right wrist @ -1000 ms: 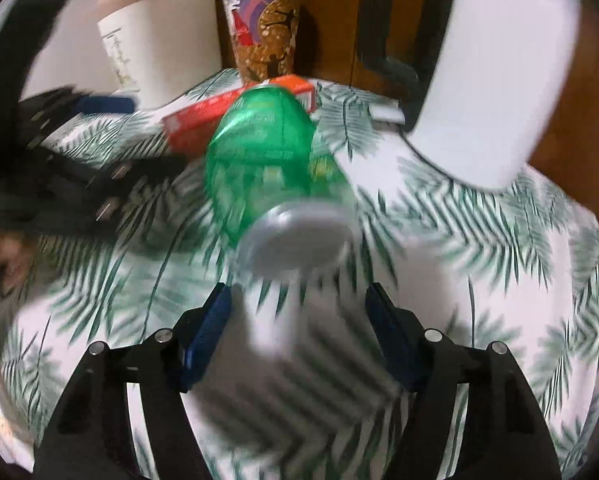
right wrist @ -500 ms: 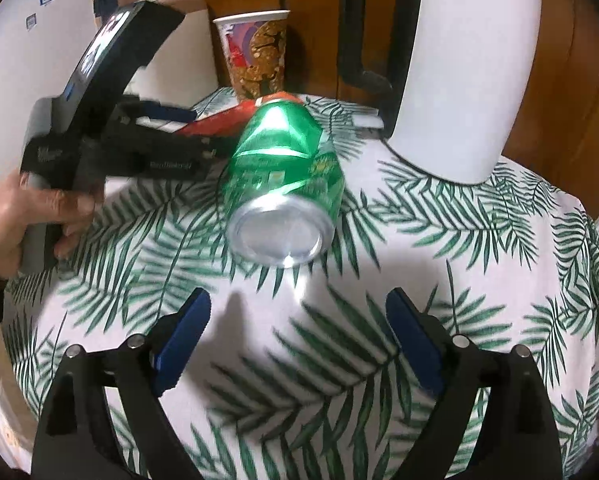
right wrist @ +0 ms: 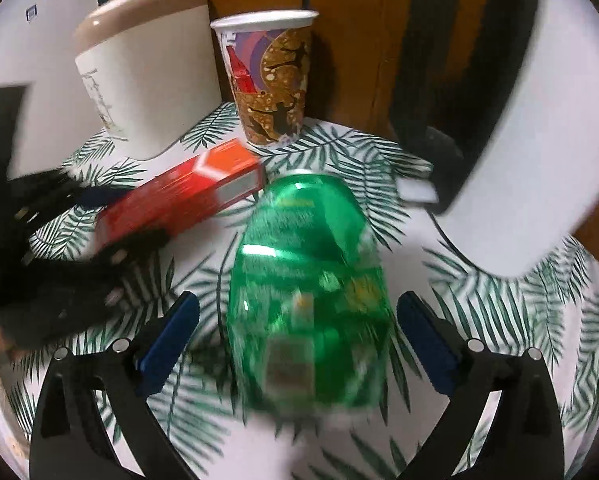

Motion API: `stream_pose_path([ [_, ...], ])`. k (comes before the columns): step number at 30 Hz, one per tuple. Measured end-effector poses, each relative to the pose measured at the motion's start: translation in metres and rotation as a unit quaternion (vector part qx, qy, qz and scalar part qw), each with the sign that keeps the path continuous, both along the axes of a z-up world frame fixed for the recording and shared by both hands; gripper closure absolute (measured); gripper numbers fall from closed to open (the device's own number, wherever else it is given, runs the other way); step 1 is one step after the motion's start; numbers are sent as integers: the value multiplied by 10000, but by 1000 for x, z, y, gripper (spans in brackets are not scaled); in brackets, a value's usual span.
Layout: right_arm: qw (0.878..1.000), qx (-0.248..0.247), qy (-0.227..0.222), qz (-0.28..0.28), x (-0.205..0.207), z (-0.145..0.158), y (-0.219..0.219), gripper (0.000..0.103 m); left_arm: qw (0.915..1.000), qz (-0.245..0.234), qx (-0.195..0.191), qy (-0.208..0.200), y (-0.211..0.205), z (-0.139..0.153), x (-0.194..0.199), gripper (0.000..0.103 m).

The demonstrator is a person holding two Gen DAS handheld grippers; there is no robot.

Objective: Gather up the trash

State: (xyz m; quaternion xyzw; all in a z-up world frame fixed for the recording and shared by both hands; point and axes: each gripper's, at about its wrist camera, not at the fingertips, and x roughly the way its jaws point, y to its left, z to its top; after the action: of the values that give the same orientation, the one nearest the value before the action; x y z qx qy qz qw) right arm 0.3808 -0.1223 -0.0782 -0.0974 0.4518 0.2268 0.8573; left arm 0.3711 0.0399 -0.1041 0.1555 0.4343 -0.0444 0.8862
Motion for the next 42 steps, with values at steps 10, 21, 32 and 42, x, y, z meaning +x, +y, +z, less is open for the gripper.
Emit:
stream_pose_path([
  [10, 9988, -342, 284, -205, 26, -18, 18, 10, 9999, -15, -147, 18, 8, -2, -19, 44],
  [21, 9995, -256, 206, 28, -21, -8, 10, 18, 9996, 49, -275, -77, 1, 2, -11, 27],
  [32, 9978, 99, 159, -641, 3, 10, 5, 9, 9997, 128, -211, -11, 4, -4, -2, 27],
  [42, 9943, -464, 315, -911, 20, -12, 22, 9, 9992, 241, -332, -5, 17, -4, 17, 39],
])
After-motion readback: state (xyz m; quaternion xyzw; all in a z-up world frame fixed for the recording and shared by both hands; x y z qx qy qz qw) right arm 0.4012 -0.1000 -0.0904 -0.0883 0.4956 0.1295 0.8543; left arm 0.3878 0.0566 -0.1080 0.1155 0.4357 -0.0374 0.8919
